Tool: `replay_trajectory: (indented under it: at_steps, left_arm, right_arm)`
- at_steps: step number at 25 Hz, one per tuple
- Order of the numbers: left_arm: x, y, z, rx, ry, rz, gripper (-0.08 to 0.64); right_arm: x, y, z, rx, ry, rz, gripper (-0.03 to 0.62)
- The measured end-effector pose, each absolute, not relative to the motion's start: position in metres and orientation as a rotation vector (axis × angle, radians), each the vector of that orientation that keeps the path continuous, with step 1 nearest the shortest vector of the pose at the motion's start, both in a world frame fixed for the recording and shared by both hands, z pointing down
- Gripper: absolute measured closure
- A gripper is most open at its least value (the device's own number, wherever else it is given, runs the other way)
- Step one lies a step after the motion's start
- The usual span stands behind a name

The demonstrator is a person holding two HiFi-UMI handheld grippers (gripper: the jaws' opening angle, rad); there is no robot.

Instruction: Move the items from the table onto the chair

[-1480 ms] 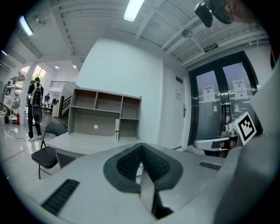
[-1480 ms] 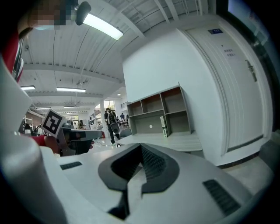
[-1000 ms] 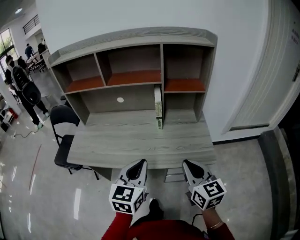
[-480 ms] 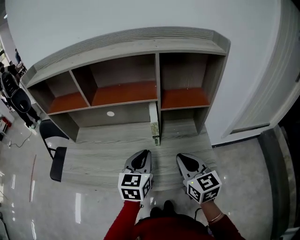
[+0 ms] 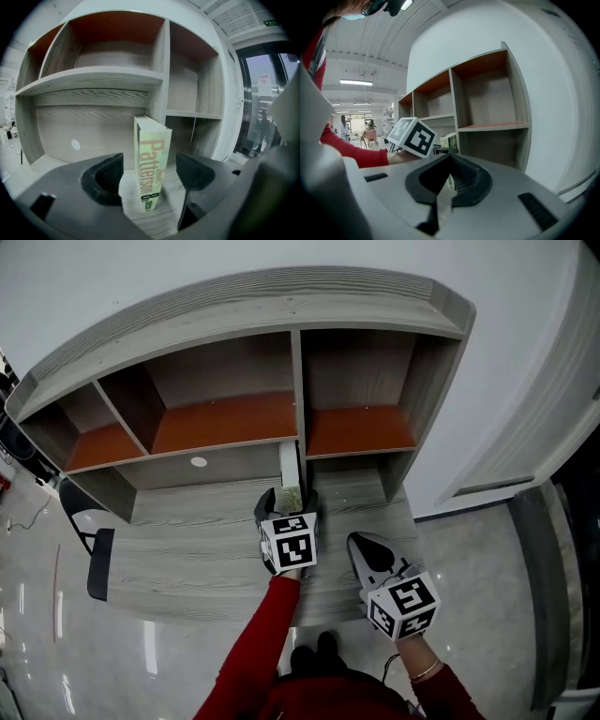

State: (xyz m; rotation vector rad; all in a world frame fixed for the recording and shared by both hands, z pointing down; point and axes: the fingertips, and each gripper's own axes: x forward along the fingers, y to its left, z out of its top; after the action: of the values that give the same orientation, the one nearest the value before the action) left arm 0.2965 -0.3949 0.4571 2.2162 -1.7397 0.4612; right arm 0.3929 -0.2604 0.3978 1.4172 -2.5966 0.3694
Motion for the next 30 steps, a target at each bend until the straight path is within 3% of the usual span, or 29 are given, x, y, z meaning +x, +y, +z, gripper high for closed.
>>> replay_trajectory:
  at_steps: [5,7,8,11,20,30]
  left_arm:
    - [0.296,-0.413,0.471,2.201,-1.79,0.543,0.222]
    - [0.291,-0.416,0.469,2.205,-1.832,0.559,0.29]
    - [0.287,-0.417,0.469,2.205,-1.849,0.566,0.364]
    - [0.279,-0.418,0.467,2.195,-1.869,0.563,0.39]
    - [0.228,-0.322,0.427,2.19,-1.905,0.472,0.394]
    - [0.14,-0.232,0.391,2.047,-2.098,0.4,0.394]
  right_arm:
    - [0.414,-0.263,0.41,1.467,-2.551,0.425,0.583]
    - [0.42,-0.263,0.414,1.479,-2.539,0.439,0.583]
    - [0.422,-0.264,0.416,1.482,-2.534,0.446,0.583]
    - [0.425,-0.266,0.421,1.478,-2.528,0.466,0.583]
    - [0.397,-0.272,0.415,1.36,-2.611,0.445,0.583]
    - [0.309,-0.254,0.402,1.034,-2.782,0.391,0.583]
